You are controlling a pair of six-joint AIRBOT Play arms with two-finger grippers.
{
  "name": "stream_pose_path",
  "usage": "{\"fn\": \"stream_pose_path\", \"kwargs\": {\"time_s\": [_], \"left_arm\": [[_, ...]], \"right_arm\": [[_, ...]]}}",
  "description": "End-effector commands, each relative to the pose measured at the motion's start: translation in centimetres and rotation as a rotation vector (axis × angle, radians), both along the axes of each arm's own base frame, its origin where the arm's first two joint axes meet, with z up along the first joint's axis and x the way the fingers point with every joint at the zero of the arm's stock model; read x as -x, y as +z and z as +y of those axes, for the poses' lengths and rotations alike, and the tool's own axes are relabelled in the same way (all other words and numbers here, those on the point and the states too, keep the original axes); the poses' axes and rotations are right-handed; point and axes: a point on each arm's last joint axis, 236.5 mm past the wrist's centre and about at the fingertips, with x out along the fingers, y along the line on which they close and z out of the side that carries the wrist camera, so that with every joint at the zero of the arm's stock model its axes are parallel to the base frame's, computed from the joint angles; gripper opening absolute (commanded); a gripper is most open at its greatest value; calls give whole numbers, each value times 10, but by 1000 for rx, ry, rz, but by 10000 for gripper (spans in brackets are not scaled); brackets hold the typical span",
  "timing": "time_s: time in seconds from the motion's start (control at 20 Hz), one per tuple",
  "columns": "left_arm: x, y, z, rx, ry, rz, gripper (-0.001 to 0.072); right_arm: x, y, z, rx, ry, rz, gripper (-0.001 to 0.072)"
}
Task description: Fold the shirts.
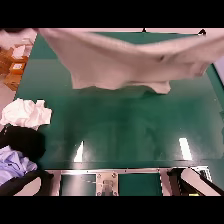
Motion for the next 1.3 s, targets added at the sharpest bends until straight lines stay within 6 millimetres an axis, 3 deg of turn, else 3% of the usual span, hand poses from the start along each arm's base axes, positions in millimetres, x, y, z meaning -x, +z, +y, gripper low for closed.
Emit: {"fn": "stream_pose_path", "kwargs": {"time_s": [0.0, 0.05, 0.15, 0.25, 0.4, 0.55, 0.6, 0.7, 0.8, 0.95, 1.05, 1.15, 1.25], "left_arm": [[102, 132, -1, 9, 26, -403, 25], [123, 145, 0, 10, 38, -458, 25], [152, 154, 5, -9, 68, -505, 25], [162, 155, 15, -24, 123, -511, 25], [138, 131, 44, -41, 252, -408, 25], [82, 55, 45, -61, 236, -173, 25], [60, 23, 43, -56, 223, -86, 25], [14, -52, 38, -49, 189, 92, 25], [-28, -134, 28, -18, 137, 261, 25], [-82, -256, 16, 50, 89, 484, 25], [-112, -328, 18, 63, 105, 619, 25], [-139, -377, 21, 79, 132, 680, 25], [-161, -404, 23, 96, 146, 707, 25]], "right_arm": [[97, 151, 70, 203, -72, -430, 9], [119, 170, 83, 261, -115, -492, 9], [146, 186, 97, 374, -208, -552, 9], [160, 191, 101, 446, -284, -574, 9], [153, 176, 91, 500, -322, -514, 9], [121, 130, 62, 420, -295, -374, 9], [105, 104, 50, 361, -271, -309, 9], [66, 33, 34, 265, -195, -165, 9], [22, -60, 24, 178, -145, 0, 9], [-37, -218, 14, 67, -171, 281, 9], [-69, -298, 4, 51, -204, 432, 9], [-98, -352, -9, 19, -200, 549, 9], [-129, -382, -16, -4, -161, 604, 10]]}}
